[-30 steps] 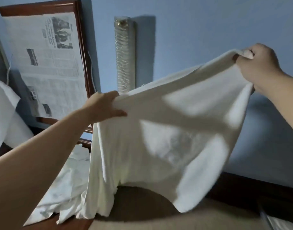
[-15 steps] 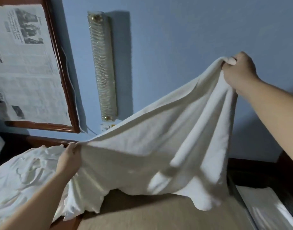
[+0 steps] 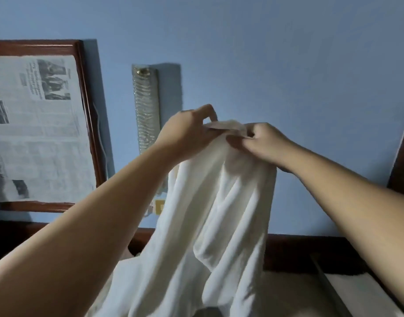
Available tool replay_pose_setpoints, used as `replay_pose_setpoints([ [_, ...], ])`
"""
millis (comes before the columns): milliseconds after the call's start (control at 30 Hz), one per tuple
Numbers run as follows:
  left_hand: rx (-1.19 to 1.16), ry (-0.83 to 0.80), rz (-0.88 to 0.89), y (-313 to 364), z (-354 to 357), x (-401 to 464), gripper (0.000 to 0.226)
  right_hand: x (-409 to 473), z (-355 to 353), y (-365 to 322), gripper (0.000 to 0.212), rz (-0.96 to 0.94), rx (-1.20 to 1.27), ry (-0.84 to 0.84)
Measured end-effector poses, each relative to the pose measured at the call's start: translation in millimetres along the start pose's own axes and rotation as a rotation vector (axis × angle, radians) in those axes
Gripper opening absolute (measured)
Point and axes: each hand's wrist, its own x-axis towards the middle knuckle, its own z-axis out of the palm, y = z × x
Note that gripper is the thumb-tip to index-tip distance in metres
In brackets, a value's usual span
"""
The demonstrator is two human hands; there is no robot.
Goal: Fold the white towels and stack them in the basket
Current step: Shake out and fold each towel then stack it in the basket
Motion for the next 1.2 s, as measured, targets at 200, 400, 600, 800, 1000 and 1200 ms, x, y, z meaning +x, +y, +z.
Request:
replay_pose_setpoints([
  [200,-0.133,-0.154,-0.233,-38,29,-63,0.050,-21,-37,-20,0.053,-0.064,-0.110,0.066],
  [400,-0.358,-0.355,-0.441,-59,95,-151,0.058,-35,-44,-38,0.042,-0.096,0.045,0.107],
  [600,-0.589,-0.264,-0.620,-45,109,-188,0.026,-49,-99,-12,0.043,0.023,-0.120,0.157],
  [800,-0.328,-0.201,-0.219,40,29,-110,0.007,-74,-123,8,0.035,0.242,-0.757,-0.255],
  [1000,-0.190,-0.125,0.109,133,-34,-25,0.004,-91,-103,-28,0.047,-0.019,-0.393,-0.378],
  [1200,-0.125,-0.300,-0.218,106,-59,-42,0.037,-97,-132,-27,0.042,-0.118,-0.156,-0.091],
])
